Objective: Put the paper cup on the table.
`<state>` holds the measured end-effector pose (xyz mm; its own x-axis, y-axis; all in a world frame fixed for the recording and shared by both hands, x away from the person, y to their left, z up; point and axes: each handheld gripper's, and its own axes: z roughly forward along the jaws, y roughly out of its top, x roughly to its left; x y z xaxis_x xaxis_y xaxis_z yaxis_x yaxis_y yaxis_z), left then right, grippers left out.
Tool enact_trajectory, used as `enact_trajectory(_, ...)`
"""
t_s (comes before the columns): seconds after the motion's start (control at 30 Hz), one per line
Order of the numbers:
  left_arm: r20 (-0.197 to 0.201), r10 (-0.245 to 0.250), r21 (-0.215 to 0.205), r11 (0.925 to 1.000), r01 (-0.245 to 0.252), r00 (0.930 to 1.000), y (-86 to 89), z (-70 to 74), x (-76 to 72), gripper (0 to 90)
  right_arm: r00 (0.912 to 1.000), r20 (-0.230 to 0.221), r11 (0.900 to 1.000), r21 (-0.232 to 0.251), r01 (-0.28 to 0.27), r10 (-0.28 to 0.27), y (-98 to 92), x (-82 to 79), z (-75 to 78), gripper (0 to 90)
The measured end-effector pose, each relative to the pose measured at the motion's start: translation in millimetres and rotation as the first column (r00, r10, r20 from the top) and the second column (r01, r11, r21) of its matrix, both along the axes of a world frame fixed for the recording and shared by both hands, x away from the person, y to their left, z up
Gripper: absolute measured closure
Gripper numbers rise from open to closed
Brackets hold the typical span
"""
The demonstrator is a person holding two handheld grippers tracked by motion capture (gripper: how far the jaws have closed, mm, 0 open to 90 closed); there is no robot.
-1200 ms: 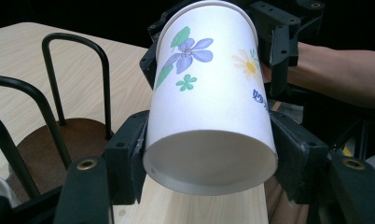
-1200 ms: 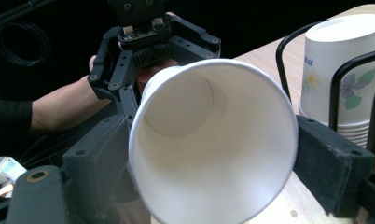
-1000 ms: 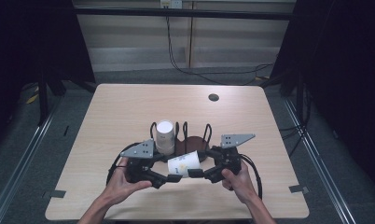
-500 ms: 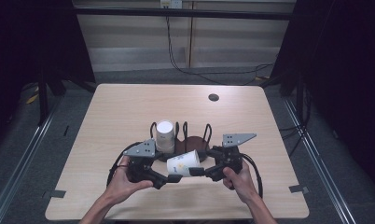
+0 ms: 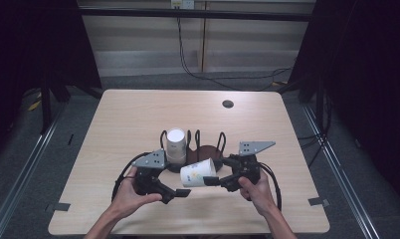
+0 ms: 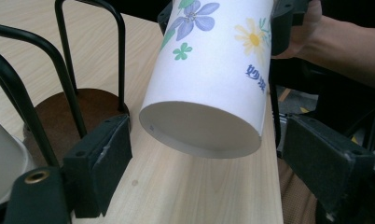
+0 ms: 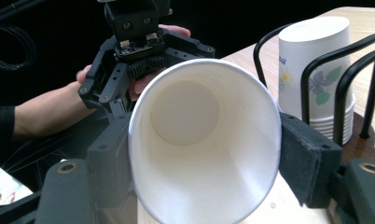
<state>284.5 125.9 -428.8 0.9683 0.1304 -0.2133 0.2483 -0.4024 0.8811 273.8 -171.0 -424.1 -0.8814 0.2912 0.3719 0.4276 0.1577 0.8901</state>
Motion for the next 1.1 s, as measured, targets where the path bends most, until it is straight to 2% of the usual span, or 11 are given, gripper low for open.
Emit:
enact_trajectory(0.23,0.018,0.007,0.06,0.9982,-0.008,0.9998,3.2,-4.0,2.0,15.9,0.9991,-0.002,0.999,-0.028,0.041,-0.041,-3.7,0.1,1.8,27.1)
enact_trajectory(0.33,0.023,0.01,0.056,0.9984,-0.011,0.9997,6.6,-4.1,4.5,15.9,0.9983,0.003,0.997,-0.043,0.059,-0.059,-6.9,-0.5,5.1,27.2)
enact_trajectory(0.43,0.033,0.046,0.061,0.997,-0.048,0.9984,9.6,-2.0,5.9,16.0,0.9959,-0.002,0.995,-0.045,0.091,-0.091,-9.9,-0.7,7.2,27.2)
enact_trajectory(0.5,0.029,0.048,0.059,0.997,-0.049,0.9984,11.8,-1.8,7.1,15.9,0.9949,-0.005,0.993,-0.055,0.101,-0.101,-11.0,-0.7,7.6,27.2)
enact_trajectory(0.6,0.04,0.081,0.092,0.9922,-0.084,0.9959,13.3,-3.2,7.5,15.9,0.994,-0.006,0.991,-0.072,0.108,-0.109,-13.5,-0.5,8.3,27.2)
enact_trajectory(0.67,0.055,0.07,0.138,0.9875,-0.077,0.996,13.1,-4.3,7.1,16.1,0.9932,-0.003,0.991,-0.068,0.116,-0.117,-16.4,-0.4,8.8,27.1)
enact_trajectory(0.7,0.064,0.062,0.143,0.9872,-0.07,0.9961,13.8,-4.3,7.0,16.1,0.9926,-0.004,0.99,-0.071,0.121,-0.121,-18.0,-0.4,9.2,27.1)
enact_trajectory(0.87,0.059,0.067,0.145,0.9865,-0.075,0.996,17.7,-5.2,6.7,16.0,0.99,-0.007,0.986,-0.093,0.14,-0.141,-27.6,-1.5,9.5,27.1)
enact_trajectory(0.93,0.068,0.074,0.139,0.9868,-0.083,0.9949,19.1,-6.3,5.8,16.0,0.9878,-0.02,0.984,-0.087,0.152,-0.155,-33.4,-2.3,9.1,27.1)
enact_trajectory(1.0,0.079,0.089,0.143,0.9848,-0.1,0.9929,19.5,-7.7,4.8,16.0,0.986,-0.018,0.981,-0.107,0.163,-0.166,-37.5,-3.4,9.3,27.1)
enact_trajectory(1.1,0.058,0.103,0.138,0.9843,-0.11,0.993,19.9,-8.6,6.0,16.0,0.9829,-0.017,0.976,-0.124,0.18,-0.183,-45.5,-5.2,9.9,27.2)
